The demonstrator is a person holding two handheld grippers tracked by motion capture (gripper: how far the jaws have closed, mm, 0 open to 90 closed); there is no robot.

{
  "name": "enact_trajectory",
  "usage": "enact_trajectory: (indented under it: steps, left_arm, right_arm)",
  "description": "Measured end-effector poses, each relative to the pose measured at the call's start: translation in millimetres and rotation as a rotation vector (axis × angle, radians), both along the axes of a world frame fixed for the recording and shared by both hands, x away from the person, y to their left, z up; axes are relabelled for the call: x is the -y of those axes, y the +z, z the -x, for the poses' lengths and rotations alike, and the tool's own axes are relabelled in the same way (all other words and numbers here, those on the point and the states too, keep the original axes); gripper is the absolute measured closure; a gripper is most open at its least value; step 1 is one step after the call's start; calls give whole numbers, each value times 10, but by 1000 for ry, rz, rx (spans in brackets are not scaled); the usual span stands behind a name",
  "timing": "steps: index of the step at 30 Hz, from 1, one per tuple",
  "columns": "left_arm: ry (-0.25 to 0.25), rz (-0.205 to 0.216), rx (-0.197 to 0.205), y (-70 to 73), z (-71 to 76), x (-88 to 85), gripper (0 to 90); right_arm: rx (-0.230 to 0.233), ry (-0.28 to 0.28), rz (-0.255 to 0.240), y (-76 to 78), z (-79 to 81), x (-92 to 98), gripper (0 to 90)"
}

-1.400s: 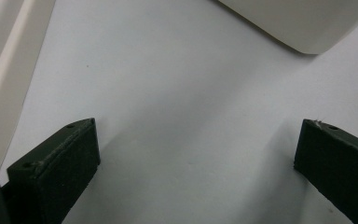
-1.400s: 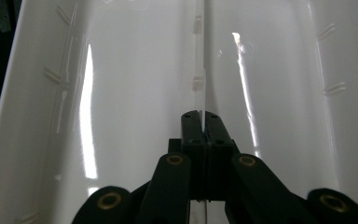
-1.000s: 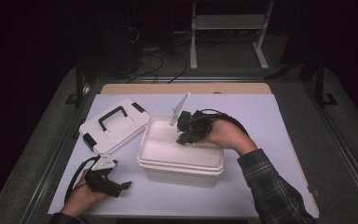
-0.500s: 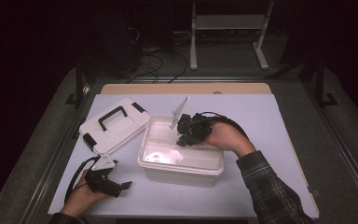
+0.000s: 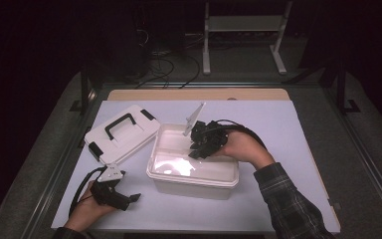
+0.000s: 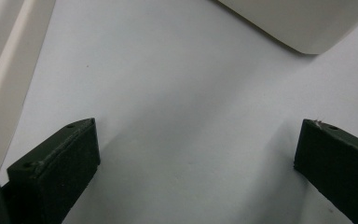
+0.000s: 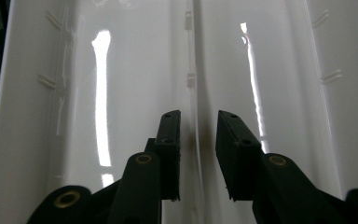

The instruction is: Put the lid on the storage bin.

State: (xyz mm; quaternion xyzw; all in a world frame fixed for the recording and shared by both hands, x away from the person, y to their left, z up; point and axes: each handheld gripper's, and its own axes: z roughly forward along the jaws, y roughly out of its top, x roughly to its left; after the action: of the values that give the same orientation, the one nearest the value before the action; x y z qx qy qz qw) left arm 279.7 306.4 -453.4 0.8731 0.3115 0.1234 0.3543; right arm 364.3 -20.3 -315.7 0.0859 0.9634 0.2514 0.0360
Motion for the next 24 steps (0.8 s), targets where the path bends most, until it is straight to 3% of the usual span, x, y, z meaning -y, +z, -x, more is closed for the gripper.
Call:
enact_trajectory:
  steps: [2,7,17,24]
  left_arm:
    - [0,0,0,0,0,0,0]
    - [0,0,0,0,0,0,0]
    - [0,-1,0,1,1,0,0]
    - [-2,-6,1,5,-1,2,0]
  right_arm:
    - [0,-22,-10,18,14,57,566]
    - [31,-70,-39,66,64,189,437]
    - [65,-167,-73,122,139,525,270]
    - [86,-236,-99,170,229,847,218]
